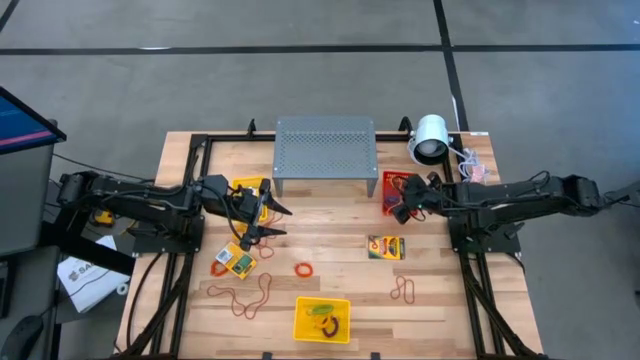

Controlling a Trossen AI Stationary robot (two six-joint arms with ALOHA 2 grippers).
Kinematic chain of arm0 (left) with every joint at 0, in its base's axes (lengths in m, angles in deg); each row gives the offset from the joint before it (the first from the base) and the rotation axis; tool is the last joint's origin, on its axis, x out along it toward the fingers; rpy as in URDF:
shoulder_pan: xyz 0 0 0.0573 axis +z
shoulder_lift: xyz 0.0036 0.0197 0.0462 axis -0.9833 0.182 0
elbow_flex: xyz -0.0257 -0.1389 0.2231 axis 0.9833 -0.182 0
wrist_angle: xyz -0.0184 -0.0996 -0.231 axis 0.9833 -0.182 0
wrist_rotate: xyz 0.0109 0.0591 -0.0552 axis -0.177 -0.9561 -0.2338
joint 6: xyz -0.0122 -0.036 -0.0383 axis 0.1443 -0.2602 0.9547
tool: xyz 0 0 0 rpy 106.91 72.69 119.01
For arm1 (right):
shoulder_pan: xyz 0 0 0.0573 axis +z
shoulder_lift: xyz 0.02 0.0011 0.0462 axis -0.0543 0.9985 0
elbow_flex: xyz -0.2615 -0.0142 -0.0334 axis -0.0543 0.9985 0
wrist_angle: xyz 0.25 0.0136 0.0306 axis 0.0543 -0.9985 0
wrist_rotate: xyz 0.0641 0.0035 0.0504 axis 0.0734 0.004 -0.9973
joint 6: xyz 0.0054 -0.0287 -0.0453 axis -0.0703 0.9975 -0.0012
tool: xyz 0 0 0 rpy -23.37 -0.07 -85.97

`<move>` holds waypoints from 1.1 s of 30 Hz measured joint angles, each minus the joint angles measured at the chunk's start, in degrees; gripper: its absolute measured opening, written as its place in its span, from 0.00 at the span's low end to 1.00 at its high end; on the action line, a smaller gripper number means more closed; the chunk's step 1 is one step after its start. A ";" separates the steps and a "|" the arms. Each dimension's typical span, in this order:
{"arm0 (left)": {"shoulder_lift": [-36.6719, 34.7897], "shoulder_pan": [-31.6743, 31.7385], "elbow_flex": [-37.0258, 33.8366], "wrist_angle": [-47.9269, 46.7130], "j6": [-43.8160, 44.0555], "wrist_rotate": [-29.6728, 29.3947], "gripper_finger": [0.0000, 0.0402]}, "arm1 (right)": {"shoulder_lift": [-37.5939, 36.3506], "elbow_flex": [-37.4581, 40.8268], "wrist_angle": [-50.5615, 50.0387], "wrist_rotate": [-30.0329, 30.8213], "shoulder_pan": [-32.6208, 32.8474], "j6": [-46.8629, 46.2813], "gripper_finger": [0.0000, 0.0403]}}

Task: Pick & Place Office Desk Supplies
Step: Put the yellow rubber band into the red bin

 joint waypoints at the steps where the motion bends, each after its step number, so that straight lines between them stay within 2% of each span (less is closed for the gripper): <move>1: 0.00 0.00 0.00 0.00 0.02 0.01 0.58 | 0.03 0.00 -0.46 0.00 0.00 0.00 0.00; 17: 0.00 0.00 0.00 0.07 0.00 0.01 0.58 | 0.01 0.00 -2.56 -0.26 -0.25 -1.33 0.00; 29: 0.00 0.00 0.00 0.09 0.00 0.01 0.58 | 0.09 0.00 -2.40 -1.53 -3.52 -3.95 0.00; 33: 0.00 0.00 0.00 0.11 0.00 -0.01 0.58 | 2.52 0.00 -1.51 -3.01 -4.93 -3.96 0.00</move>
